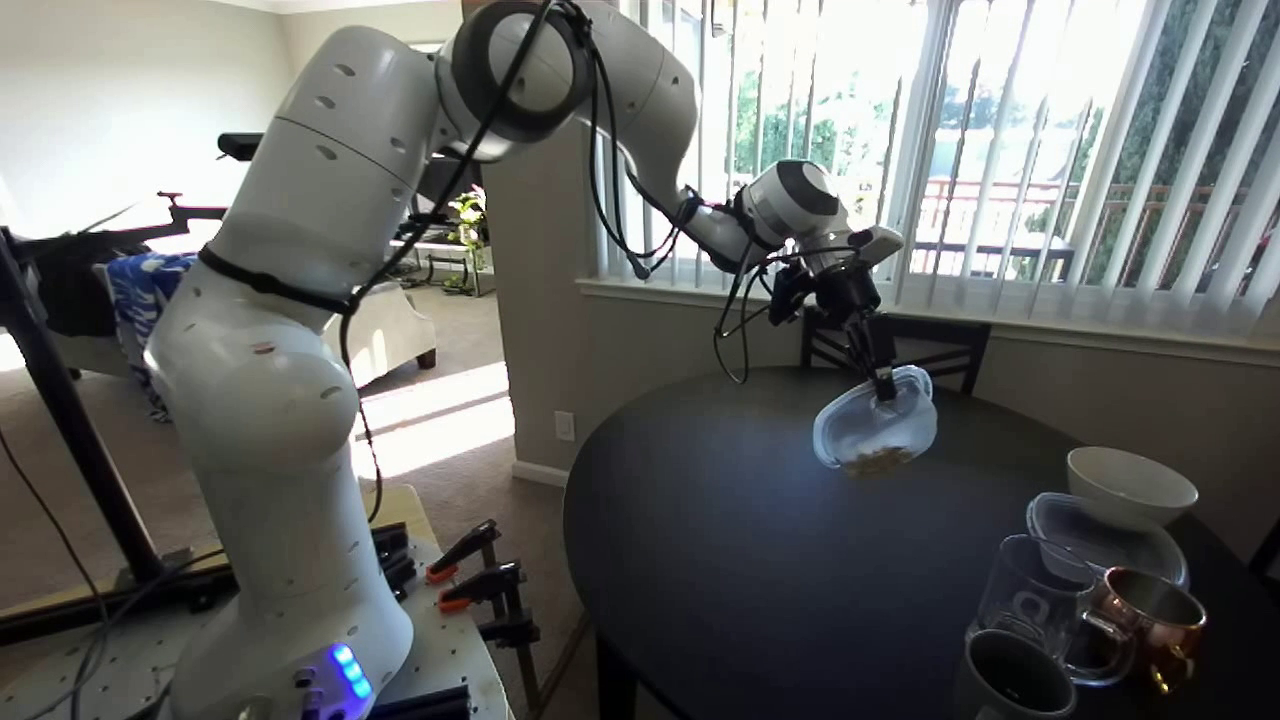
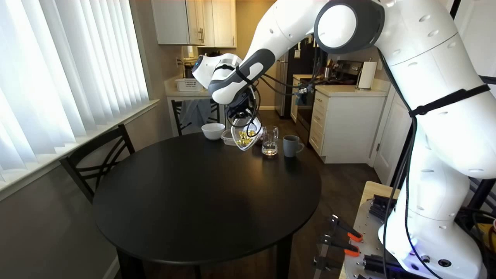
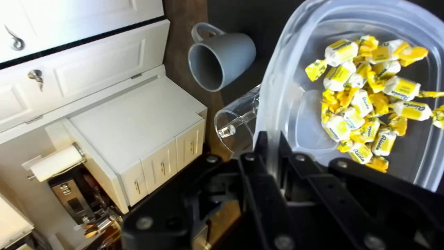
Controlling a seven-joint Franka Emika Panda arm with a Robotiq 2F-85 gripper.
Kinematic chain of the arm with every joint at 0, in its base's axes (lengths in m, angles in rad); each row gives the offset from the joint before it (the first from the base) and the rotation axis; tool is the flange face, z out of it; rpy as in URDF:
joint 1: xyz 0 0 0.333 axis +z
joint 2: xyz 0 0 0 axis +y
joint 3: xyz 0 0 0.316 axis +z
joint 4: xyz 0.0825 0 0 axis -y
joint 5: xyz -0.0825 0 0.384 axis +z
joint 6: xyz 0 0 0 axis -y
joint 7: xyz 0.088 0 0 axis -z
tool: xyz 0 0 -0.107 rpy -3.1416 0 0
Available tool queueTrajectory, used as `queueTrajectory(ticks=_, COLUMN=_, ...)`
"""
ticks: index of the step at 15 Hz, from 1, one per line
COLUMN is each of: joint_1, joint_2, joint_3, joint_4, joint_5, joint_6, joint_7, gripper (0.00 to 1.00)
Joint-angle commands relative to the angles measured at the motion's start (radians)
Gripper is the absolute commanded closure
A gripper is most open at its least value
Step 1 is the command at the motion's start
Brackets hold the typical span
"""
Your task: Pour the contents of the clear bowl onto the table
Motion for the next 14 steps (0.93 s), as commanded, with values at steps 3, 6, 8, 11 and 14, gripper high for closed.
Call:
queueTrajectory(ticks=3, joint_1=0.022, joint_2=0.054, joint_3=0.041, joint_4=0.027, joint_5=-0.191, joint_6=-0.14, joint_7=0.236, gripper=0.99)
queueTrajectory(ticks=6, joint_1=0.03, joint_2=0.104, joint_3=0.074, joint_4=0.059, joint_5=-0.281, joint_6=-0.249, joint_7=0.33, gripper=0.99)
queueTrajectory(ticks=8, joint_1=0.026, joint_2=0.139, joint_3=0.102, joint_4=0.087, joint_5=-0.315, joint_6=-0.314, joint_7=0.354, gripper=0.99)
queueTrajectory(ticks=11, joint_1=0.018, joint_2=0.182, joint_3=0.134, joint_4=0.127, joint_5=-0.352, joint_6=-0.386, joint_7=0.367, gripper=0.99)
queueTrajectory(ticks=14, joint_1=0.013, joint_2=0.214, joint_3=0.149, joint_4=0.161, joint_5=-0.373, joint_6=-0.431, joint_7=0.37, gripper=0.99)
